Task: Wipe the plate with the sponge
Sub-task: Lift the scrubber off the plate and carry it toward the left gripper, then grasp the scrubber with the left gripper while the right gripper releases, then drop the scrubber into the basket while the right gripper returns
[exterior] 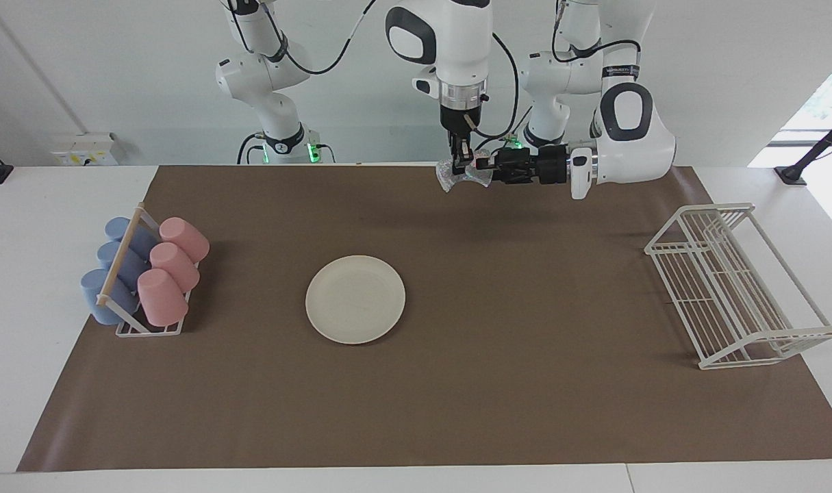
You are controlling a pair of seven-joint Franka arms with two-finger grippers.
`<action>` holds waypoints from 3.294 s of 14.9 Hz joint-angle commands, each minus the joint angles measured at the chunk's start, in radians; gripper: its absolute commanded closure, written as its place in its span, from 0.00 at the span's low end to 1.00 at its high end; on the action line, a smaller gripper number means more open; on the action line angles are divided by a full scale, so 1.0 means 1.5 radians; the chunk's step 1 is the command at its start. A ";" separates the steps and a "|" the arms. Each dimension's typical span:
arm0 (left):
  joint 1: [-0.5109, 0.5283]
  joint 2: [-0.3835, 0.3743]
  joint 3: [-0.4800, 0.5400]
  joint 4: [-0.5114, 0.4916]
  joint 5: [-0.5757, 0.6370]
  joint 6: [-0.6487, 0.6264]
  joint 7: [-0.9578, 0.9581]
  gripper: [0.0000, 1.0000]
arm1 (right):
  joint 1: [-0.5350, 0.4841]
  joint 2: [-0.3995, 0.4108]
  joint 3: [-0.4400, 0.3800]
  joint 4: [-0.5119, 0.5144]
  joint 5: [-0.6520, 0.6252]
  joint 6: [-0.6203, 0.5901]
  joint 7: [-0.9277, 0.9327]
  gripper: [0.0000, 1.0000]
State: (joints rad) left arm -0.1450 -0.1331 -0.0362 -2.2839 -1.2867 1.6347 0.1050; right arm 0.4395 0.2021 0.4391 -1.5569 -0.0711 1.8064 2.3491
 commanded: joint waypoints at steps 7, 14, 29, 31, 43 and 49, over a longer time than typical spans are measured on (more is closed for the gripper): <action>0.026 -0.008 0.011 -0.011 -0.012 -0.054 -0.005 1.00 | -0.008 -0.004 0.001 0.004 -0.017 0.001 0.012 1.00; 0.028 -0.008 0.012 -0.010 -0.012 -0.057 -0.013 1.00 | -0.009 -0.018 0.001 -0.001 -0.019 -0.007 -0.023 0.69; 0.064 0.024 0.016 0.144 0.158 -0.053 -0.153 1.00 | -0.363 -0.153 -0.005 -0.036 -0.006 -0.203 -1.010 0.00; 0.063 0.025 0.016 0.186 0.231 -0.051 -0.188 1.00 | -0.434 -0.153 -0.006 -0.036 -0.007 -0.210 -1.153 0.00; -0.030 0.092 0.008 0.420 0.877 -0.146 -0.287 1.00 | -0.460 -0.154 -0.165 -0.037 -0.006 -0.211 -1.642 0.00; -0.074 0.085 0.007 0.416 1.145 -0.153 -0.291 1.00 | -0.459 -0.160 -0.164 -0.038 -0.007 -0.231 -1.639 0.00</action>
State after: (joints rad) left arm -0.2243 -0.0137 -0.0351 -1.6839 0.3167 1.4374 -0.3177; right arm -0.2528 -0.0123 0.1983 -1.5908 -0.0791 1.4665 -0.0901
